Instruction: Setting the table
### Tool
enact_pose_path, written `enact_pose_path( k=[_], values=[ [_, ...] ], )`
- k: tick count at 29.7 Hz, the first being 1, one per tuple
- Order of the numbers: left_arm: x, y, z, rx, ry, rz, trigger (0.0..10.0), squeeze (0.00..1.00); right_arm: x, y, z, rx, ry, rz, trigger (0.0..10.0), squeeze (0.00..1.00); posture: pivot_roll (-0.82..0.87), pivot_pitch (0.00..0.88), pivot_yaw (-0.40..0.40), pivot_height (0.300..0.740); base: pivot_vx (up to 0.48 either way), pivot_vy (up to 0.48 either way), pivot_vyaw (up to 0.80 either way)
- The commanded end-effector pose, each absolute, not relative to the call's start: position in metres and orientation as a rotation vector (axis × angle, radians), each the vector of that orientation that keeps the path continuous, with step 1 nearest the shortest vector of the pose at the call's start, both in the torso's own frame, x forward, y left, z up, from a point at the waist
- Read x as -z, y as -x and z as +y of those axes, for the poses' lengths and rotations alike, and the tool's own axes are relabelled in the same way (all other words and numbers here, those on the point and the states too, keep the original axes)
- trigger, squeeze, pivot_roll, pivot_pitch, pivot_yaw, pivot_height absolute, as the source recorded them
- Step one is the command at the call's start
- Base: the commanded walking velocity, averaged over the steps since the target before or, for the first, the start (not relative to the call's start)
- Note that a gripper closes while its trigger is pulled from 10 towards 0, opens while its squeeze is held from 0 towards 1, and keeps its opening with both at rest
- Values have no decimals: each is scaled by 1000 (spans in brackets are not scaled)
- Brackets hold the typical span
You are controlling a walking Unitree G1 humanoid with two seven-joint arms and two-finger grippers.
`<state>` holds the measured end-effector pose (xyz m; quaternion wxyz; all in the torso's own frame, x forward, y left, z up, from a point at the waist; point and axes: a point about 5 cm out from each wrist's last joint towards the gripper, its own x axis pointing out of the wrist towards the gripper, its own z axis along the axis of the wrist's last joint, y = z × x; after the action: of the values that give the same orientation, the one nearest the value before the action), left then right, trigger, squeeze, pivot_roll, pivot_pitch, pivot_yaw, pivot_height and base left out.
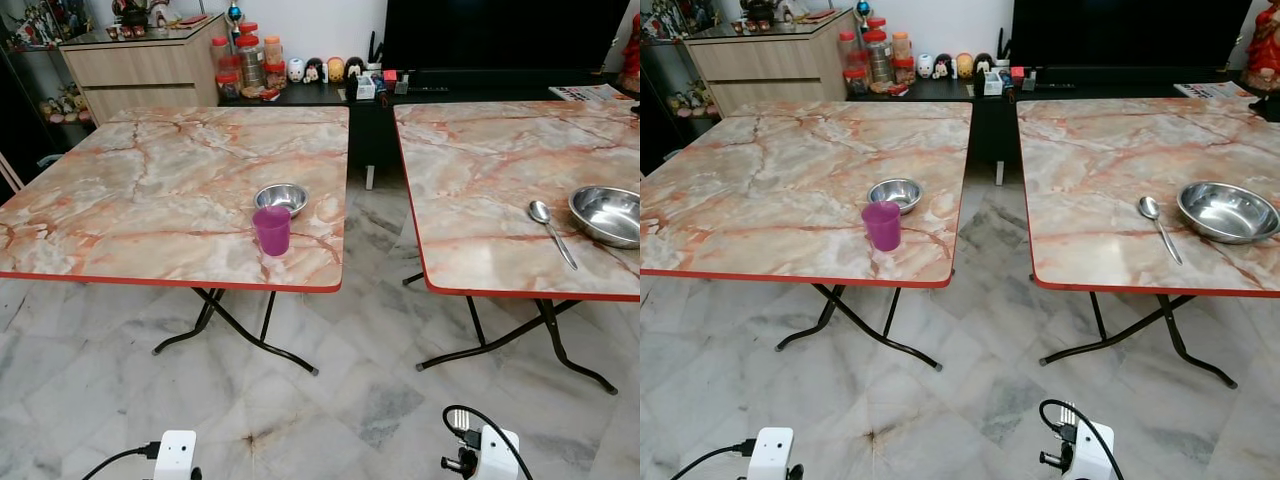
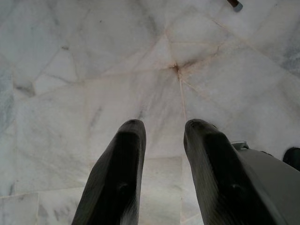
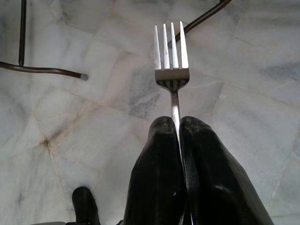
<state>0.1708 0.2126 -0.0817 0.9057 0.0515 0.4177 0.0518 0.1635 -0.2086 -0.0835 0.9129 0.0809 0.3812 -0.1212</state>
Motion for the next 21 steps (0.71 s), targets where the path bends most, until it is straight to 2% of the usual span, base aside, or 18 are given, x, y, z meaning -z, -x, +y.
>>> enact_pose_path(
  k=[1,5,21],
  values=[
    [82,-169,217,-113,-127,869,10000,0,84,-163,-208,254,-169,783,10000,0,-56,0,43,740,0,0,0],
    [82,-169,218,-108,-136,870,10000,0,84,-162,-208,257,-173,781,10000,0,-60,0,46,740,0,0,0],
    [82,-167,219,-100,-154,878,10000,0,83,-162,-210,256,-174,775,10000,0,-62,0,46,740,0,-286,0]
  ],
)
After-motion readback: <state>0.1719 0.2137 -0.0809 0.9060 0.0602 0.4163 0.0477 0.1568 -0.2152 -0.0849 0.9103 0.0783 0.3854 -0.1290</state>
